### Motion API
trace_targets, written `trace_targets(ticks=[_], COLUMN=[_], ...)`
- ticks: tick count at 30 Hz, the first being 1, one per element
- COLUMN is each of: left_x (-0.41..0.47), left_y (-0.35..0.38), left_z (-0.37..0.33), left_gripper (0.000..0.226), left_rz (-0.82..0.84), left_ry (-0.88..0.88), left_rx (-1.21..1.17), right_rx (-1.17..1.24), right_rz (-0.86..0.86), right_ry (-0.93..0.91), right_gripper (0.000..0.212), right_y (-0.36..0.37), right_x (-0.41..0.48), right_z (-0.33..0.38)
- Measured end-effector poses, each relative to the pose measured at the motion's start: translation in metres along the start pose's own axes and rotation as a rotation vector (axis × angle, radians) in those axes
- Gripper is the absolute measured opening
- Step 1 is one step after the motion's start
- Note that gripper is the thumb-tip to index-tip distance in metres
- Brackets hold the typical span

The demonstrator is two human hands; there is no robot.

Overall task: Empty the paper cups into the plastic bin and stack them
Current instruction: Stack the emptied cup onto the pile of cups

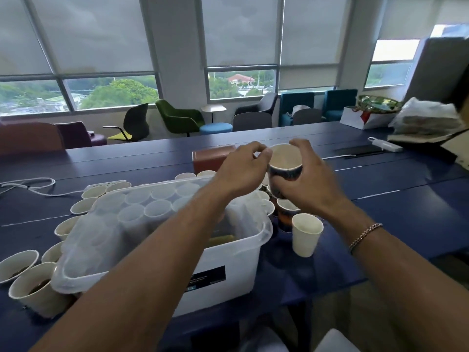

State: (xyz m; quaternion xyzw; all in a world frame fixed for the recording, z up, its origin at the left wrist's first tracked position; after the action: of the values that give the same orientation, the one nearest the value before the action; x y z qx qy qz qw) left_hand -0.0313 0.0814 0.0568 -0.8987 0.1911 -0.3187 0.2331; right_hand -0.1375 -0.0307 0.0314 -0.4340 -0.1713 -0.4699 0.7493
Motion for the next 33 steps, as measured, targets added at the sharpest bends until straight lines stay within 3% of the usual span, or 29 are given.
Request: trace_targets(ticks=[8, 17, 22, 26, 28, 31, 33], left_x=[-0.011, -0.012, -0.011, -0.007, -0.004, 0.002, 0.006], left_y=[0.04, 0.048, 0.056, 0.061, 0.061, 0.062, 0.064], left_z=[-0.015, -0.006, 0.003, 0.009, 0.01, 0.012, 0.013], left_gripper=[0.037, 0.039, 0.037, 0.036, 0.036, 0.037, 0.037], left_rz=[0.153, 0.186, 0.199, 0.204, 0.199, 0.212, 0.217], left_ry=[0.052, 0.042, 0.033, 0.039, 0.045, 0.049, 0.05], left_rx=[0.092, 0.149, 0.146, 0.174, 0.192, 0.205, 0.215], right_rx=[-0.15, -0.239, -0.227, -0.091, -0.038, -0.089, -0.182], right_rz=[0.058, 0.328, 0.279, 0.413, 0.382, 0.194, 0.18], right_ry=[0.189, 0.333, 0.31, 0.268, 0.313, 0.355, 0.331], right_gripper=[0.075, 0.1, 0.069, 0.081, 0.078, 0.04, 0.028], right_y=[-0.008, 0.018, 0.031, 0.044, 0.043, 0.043, 0.046], right_x=[-0.02, -0.053, -0.059, -0.067, -0.064, -0.046, -0.034], right_z=[-0.068, -0.113, -0.108, -0.093, -0.089, -0.091, -0.099])
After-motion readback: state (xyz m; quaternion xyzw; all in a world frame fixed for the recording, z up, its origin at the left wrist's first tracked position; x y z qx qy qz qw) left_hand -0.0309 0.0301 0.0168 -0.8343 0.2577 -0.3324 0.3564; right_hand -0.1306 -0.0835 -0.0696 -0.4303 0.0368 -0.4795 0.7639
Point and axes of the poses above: each hand's wrist, its own x-axis towards the middle knuckle, its own y-axis out of the palm, z = x × y, the point moved 2 cm from there along x, towards the middle knuckle, and after that the axes turned 14 degrees about -z, right-handed, at the moved point
